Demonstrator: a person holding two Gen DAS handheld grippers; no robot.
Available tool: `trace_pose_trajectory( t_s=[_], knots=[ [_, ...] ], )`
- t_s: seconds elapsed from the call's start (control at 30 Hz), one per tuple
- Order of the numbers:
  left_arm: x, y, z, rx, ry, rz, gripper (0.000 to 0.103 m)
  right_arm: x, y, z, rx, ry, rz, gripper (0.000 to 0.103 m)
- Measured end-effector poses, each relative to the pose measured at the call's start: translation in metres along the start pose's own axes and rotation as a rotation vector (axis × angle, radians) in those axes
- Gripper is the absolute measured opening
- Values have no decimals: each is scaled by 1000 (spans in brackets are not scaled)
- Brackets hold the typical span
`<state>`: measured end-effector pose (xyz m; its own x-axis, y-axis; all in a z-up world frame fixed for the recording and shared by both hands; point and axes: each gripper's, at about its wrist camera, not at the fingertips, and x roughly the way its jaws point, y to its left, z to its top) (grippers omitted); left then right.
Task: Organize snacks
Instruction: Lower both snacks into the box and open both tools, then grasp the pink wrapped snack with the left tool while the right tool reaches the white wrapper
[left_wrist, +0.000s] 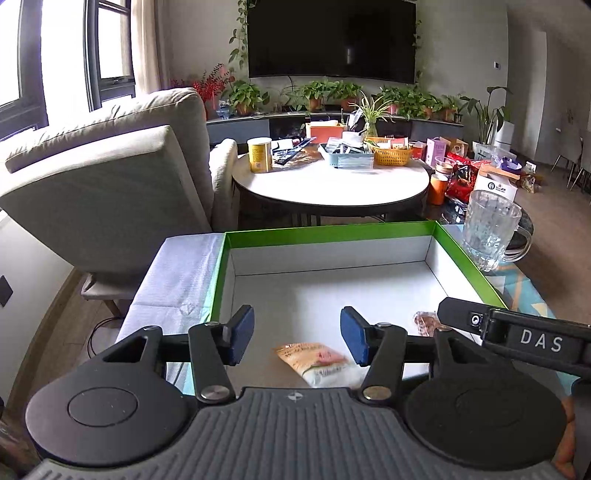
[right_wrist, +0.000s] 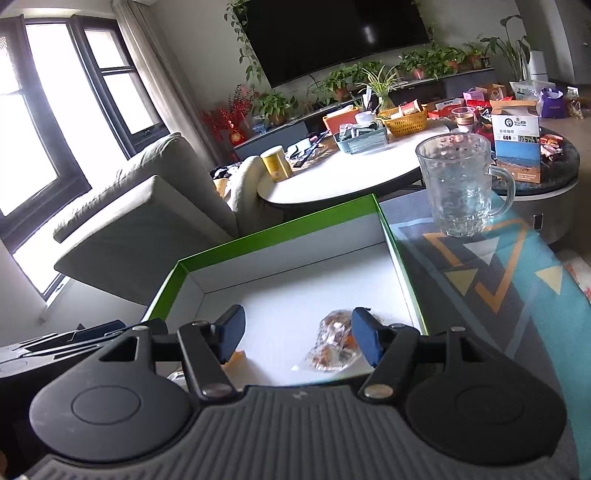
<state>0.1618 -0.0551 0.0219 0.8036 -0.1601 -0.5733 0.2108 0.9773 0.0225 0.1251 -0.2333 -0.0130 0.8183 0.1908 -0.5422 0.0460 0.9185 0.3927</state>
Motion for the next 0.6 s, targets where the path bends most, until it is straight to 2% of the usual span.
trace_pose_trajectory(
  t_s=[0.23, 0.4, 0.6],
  knots=[
    [-26, 11, -10, -26, -18, -1, 50, -22, 5, -7, -7, 2, 36, 67],
    [-45, 11, -25, 5, -18, -5, 51, -41, 9, -19, -58, 9, 64, 69],
    [-56, 16, -54, 21, 35, -5, 53, -57, 0, -42, -78, 42, 78, 72]
  ],
)
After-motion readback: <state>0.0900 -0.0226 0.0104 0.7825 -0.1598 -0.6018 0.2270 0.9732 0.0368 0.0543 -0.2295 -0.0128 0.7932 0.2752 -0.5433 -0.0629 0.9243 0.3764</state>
